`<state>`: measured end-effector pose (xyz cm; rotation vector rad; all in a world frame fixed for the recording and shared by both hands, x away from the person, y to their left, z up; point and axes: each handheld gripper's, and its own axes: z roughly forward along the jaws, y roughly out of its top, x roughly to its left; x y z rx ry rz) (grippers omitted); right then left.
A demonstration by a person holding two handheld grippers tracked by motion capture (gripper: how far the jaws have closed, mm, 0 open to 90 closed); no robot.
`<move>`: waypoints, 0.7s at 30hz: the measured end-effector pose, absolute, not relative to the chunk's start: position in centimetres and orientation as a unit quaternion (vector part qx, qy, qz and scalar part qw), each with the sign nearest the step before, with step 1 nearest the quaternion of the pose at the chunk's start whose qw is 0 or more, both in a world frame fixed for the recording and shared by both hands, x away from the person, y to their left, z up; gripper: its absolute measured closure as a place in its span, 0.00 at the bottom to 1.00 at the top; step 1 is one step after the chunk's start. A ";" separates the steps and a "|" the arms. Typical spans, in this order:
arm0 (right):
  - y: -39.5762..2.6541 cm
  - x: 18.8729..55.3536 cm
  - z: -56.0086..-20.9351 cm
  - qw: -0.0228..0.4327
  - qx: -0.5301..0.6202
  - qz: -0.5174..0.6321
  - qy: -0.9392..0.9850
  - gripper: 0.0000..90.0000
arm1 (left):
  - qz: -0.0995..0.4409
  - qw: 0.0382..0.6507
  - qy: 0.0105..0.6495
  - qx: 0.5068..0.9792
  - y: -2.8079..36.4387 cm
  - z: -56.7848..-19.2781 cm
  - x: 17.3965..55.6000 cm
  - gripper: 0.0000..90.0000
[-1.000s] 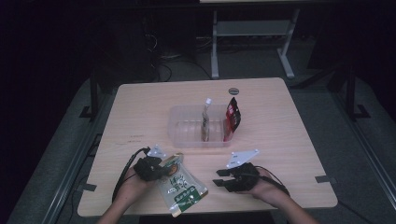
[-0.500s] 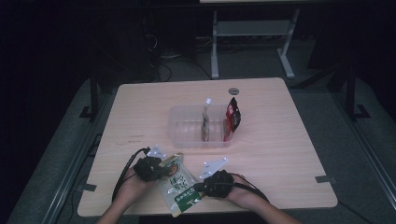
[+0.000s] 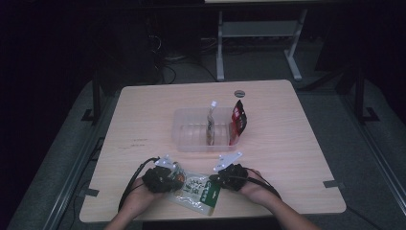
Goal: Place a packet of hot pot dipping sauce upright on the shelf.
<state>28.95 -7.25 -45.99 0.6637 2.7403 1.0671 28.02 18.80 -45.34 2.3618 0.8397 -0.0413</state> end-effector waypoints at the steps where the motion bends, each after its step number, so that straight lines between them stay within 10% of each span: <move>1: -7.3 29.2 -46.0 0.070 0.224 0.354 0.906 1.00 | -0.019 0.312 0.314 0.896 18.6 -45.4 27.9 1.00; 8: -7.5 30.5 -46.0 0.078 0.243 0.359 0.898 1.00 | -0.025 0.316 0.274 0.908 17.0 -45.3 27.2 1.00; 13: -8.2 30.3 -45.4 0.052 0.247 0.375 0.892 0.82 | 0.010 0.345 0.250 0.905 17.5 -43.8 27.7 0.92; 21: -10.2 29.9 -45.3 0.006 0.265 0.376 0.888 0.51 | 0.041 0.327 0.213 0.920 17.3 -43.9 30.3 0.47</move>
